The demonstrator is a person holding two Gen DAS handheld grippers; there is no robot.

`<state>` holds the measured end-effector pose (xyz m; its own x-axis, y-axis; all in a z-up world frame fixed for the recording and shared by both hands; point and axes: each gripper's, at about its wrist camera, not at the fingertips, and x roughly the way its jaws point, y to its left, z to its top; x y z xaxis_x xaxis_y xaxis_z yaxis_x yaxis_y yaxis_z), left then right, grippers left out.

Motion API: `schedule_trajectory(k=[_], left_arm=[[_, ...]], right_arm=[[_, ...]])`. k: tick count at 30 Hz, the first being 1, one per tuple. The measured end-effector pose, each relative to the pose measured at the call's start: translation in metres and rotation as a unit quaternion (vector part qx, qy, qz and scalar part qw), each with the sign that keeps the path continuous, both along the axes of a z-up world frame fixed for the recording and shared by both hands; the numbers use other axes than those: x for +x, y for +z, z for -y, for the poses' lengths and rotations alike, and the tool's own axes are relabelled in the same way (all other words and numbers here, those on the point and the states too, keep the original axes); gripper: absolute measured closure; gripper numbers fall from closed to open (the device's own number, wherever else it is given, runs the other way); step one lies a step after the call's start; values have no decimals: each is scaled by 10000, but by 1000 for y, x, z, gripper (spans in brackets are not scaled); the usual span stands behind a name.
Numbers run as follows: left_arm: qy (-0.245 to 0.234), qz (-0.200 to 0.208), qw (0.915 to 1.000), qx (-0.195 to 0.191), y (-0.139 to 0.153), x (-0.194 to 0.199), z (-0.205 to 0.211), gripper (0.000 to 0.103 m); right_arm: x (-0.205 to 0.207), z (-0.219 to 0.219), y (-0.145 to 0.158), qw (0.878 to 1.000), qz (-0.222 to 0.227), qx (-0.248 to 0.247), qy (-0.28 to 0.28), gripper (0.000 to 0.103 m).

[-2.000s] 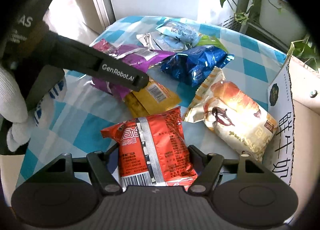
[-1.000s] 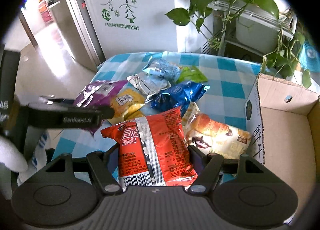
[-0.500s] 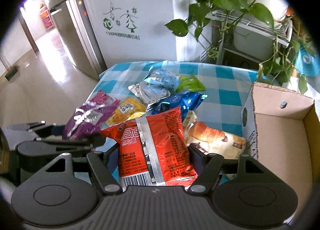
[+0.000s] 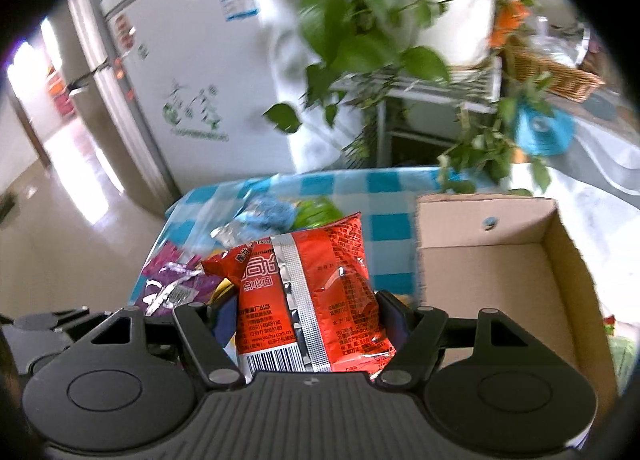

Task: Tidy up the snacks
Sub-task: 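Lift the purple bag with the left tool while the right tool carries the red bag to the box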

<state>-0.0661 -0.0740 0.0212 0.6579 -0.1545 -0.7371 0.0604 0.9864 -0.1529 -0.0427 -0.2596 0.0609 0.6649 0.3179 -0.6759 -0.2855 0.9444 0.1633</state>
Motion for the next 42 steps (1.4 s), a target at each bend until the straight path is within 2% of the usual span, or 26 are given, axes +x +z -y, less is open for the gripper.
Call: schedule_trajectory(k=[14, 26, 38, 40, 42], left_arm=[[-689, 149, 9971, -274, 23, 13, 79, 39], [-1173, -46, 9923, -390, 15, 27, 141, 39], [-1373, -215, 9890, -506, 4, 36, 176, 39], [-1397, -219, 9887, -504, 2, 38, 178, 37], [-1391, -211, 9887, -522, 2, 37, 179, 28]], right_arm=[[-1, 77, 17, 9930, 280, 416, -1065, 27], [0, 118, 14, 9794, 174, 570, -1931, 27], [6, 138, 7, 9709, -45, 717, -2284, 26], [7, 140, 5, 9689, -105, 738, -2358, 26], [8, 142, 2, 9672, -187, 760, -2415, 25]])
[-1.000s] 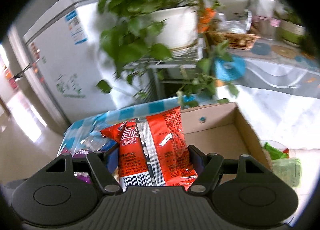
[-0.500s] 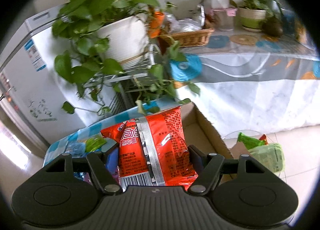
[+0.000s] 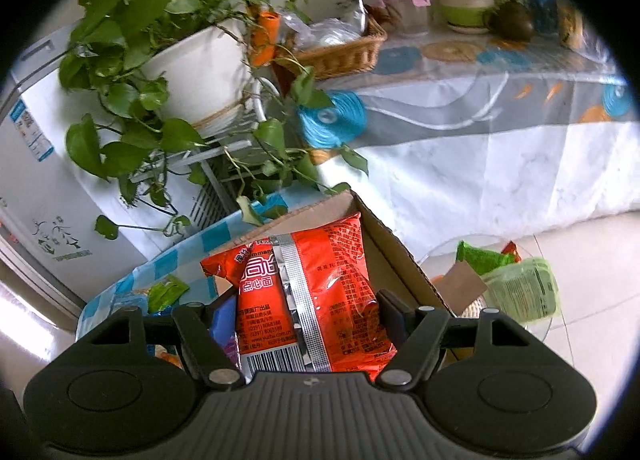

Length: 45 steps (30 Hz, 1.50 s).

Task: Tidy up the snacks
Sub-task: 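Lift the purple bag with the left tool while the right tool carries the red bag to the box, then open both tools to drop the purple and red bags into the cardboard box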

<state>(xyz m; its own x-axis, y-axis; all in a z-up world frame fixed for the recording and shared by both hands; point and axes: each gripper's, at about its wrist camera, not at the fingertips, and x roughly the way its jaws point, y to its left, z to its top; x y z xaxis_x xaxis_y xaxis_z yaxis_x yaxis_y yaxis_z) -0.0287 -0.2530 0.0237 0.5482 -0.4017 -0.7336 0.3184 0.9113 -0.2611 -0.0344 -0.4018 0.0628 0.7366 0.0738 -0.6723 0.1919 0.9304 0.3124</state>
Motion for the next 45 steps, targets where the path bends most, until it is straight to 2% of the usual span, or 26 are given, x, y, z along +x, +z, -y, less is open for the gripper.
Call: schedule_trajectory(k=[4, 13, 24, 31, 45], left_arm=[[54, 109, 9999, -26, 6, -3, -4, 18], [242, 54, 9997, -31, 8, -4, -27, 18], [669, 102, 9977, 79, 13, 0, -87, 16], [1033, 102, 9945, 162, 14, 6, -133, 15], [1850, -137, 9817, 426, 5, 28, -229, 14]], right_arm=[[-1, 3, -1, 9999, 6, 64, -112, 18], [1, -2, 1, 9998, 105, 151, 12, 18], [6, -33, 8, 9965, 414, 59, 727, 18], [9, -55, 11, 9922, 558, -69, 1110, 14], [17, -107, 6, 9745, 593, -465, 2116, 13]])
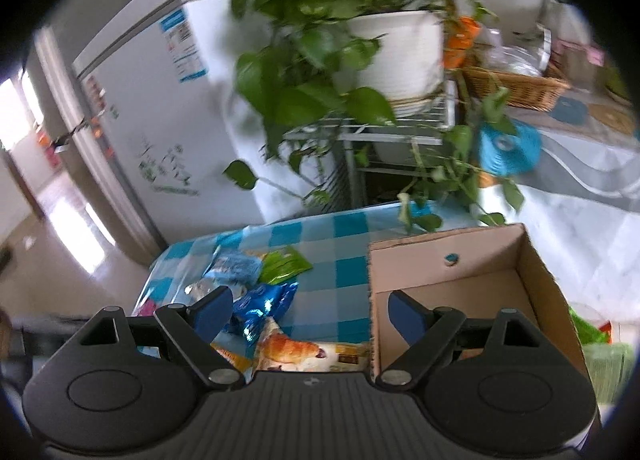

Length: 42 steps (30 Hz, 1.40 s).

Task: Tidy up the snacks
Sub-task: 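Open both tools to drop the purple and red bags into the cardboard box, then move the left tool to the pink bag while the right tool approaches the croissant bag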

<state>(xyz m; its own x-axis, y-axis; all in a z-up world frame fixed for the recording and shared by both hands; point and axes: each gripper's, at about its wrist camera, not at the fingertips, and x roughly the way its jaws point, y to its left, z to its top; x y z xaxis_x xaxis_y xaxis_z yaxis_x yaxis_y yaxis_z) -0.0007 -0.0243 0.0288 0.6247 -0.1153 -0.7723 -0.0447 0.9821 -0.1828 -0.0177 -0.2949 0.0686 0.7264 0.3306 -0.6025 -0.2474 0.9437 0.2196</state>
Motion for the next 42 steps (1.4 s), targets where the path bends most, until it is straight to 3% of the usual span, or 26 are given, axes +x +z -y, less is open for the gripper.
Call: schedule_trajectory(k=[8, 19, 24, 29, 39, 42], left_arm=[[655, -327, 9973, -78, -13, 17, -55, 14], [1348, -907, 9866, -153, -50, 55, -90, 13], [1635, -1171, 9794, -199, -67, 68, -94, 13], [1978, -1511, 9673, -493, -86, 77, -99, 13], [1901, -1482, 9705, -3, -94, 90, -82, 7], [1814, -1479, 9722, 52, -95, 90, -81, 8]], right_arm=[[3, -35, -17, 9939, -7, -723, 837, 13], [13, -70, -50, 9680, -148, -1761, 1784, 13], [23, -80, -69, 9560, -280, -2127, 1999, 13], [34, -85, -84, 9448, -398, -2438, 2152, 13], [43, -101, -109, 9140, -536, -3183, 2458, 13], [45, -106, -116, 9108, -647, -3280, 2421, 15]])
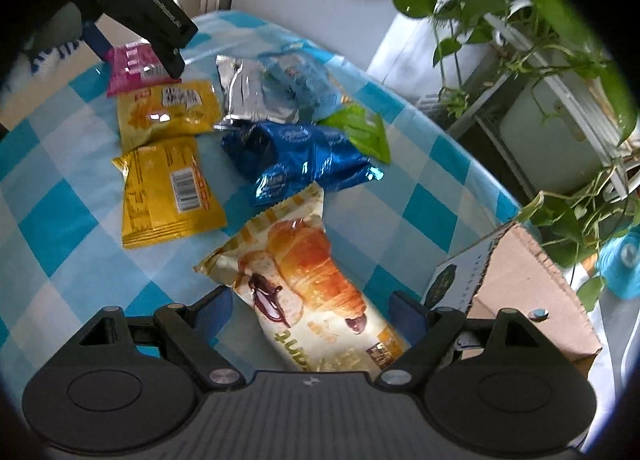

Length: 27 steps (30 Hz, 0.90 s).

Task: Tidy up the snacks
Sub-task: 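Move the left tool to the pink bag while the right tool approaches the croissant bag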

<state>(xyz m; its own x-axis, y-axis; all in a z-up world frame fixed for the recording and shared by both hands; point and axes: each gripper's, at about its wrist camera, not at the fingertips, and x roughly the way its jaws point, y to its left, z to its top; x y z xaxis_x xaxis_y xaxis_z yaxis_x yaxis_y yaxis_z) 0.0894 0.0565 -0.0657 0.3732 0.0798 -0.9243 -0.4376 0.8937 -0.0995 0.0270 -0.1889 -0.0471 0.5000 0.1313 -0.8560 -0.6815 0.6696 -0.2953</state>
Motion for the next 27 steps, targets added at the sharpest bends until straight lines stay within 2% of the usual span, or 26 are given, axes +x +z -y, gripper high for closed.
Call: schedule_trajectory(k=[4, 7, 9, 12, 15, 18, 20, 27], left_arm=[[-134, 35, 9999, 50, 1, -2, -3, 13], [-277, 137, 9995, -28, 3, -5, -6, 22], [-331, 213, 9992, -111, 5, -8, -9, 27], [-382, 346, 9986, -74, 10, -12, -13, 27], [-378, 404, 9984, -132, 12, -13, -17, 24], [-145, 416, 9983, -369, 11, -12, -21, 18], [7, 363, 9990, -259, 10, -8, -19, 9], [415, 151, 9989, 143, 1, 6, -4, 7]], right_arm=[[0, -3, 1, 10000, -38, 41, -54, 21], [-2, -5, 5, 9996, -139, 119, -196, 23], [-3, -6, 8, 9989, -245, 271, -291, 24], [1, -3, 14, 9924, -617, 743, -760, 25], [4, 2, 17, 9822, -1020, 1157, -1073, 25], [5, 3, 18, 9783, -1094, 1262, -1224, 25], [5, 2, 18, 9794, -1059, 1212, -1217, 25], [4, 0, 17, 9810, -1011, 1176, -1166, 25]])
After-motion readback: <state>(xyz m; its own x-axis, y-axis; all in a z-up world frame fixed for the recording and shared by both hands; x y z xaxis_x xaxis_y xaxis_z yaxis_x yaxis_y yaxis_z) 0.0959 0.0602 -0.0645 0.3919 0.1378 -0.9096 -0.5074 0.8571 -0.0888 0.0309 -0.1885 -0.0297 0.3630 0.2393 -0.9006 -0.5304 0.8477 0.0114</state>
